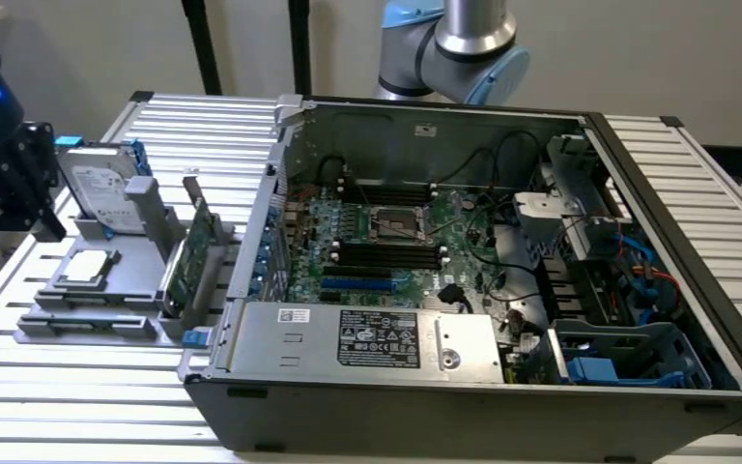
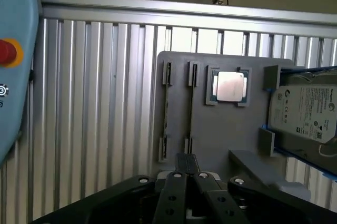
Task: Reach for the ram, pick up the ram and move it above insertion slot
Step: 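Pick up the ram and move it above insertion slot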
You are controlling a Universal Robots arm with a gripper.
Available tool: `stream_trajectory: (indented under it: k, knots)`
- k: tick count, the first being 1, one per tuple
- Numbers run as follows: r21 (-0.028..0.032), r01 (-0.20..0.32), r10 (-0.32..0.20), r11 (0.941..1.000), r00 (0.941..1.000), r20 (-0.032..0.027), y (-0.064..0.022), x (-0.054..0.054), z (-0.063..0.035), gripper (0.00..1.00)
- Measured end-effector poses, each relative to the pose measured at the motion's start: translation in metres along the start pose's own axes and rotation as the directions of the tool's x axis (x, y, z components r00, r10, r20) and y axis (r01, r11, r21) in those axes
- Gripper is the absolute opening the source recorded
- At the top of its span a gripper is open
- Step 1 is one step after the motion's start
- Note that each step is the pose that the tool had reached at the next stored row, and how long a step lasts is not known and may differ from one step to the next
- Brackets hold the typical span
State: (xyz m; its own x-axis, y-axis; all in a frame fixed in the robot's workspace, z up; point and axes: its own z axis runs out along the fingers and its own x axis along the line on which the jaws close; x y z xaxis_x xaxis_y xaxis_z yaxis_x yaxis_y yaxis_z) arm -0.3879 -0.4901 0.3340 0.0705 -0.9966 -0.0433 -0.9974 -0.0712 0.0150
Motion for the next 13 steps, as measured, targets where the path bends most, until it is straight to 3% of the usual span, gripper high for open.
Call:
stream_trajectory:
  k: [6,8,13]
  knots:
    - [-0.0006,0.019,-0.019,0.9998,0.9998,0.0009,0.0008,0.0,0.0,0.12]
    - [-0.0006,0.018,-0.018,0.9998,0.9998,0.0009,0.0008,0.0,0.0,0.24]
    - [-0.0001,0.018,-0.018,0.9998,0.9998,0.0009,0.0014,0.0,0.0027,0.37]
